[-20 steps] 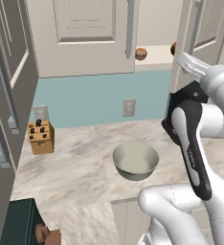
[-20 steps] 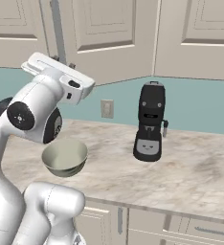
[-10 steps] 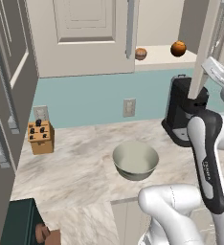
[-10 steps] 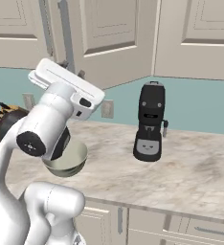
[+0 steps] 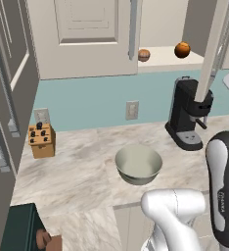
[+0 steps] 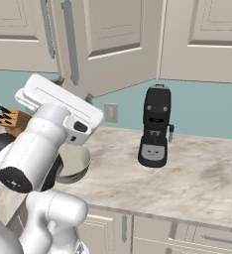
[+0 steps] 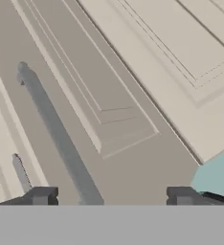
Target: Open the cabinet. Pick the tangerine and orange from the cabinet and place them into the bowl. Then close the cabinet.
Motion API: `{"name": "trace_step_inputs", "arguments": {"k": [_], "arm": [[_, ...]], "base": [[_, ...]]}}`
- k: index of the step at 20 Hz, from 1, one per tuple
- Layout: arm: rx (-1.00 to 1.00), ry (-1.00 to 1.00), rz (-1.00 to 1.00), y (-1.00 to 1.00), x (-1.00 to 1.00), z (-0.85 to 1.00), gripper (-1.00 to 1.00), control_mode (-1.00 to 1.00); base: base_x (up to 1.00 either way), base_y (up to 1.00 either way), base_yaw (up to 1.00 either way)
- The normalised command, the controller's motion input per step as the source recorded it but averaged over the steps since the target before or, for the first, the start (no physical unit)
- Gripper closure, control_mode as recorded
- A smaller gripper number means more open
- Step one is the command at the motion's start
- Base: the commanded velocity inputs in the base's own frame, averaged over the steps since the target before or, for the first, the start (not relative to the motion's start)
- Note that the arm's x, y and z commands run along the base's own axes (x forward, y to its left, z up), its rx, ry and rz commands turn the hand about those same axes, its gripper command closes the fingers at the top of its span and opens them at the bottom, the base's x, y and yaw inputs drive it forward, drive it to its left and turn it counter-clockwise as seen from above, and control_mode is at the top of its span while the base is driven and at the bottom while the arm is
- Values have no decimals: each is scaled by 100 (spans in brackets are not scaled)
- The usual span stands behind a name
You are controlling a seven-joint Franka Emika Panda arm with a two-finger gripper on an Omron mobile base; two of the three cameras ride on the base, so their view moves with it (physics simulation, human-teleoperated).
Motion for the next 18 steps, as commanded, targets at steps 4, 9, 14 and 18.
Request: {"name": "trace_step_inputs", "arguments": {"k": [4, 9, 14, 18], "arm": [[-2, -3, -3, 2, -100, -23, -100, -100], [-22, -10, -2, 82, -64, -12, -100, -100], [-34, 0, 0, 100, -9, -43, -100, -100], [-26, 0, -4, 94, 23, -31, -100, -100]], "base": [[0, 0, 0], [0, 0, 0], [0, 0, 0], [0, 0, 0]]}}
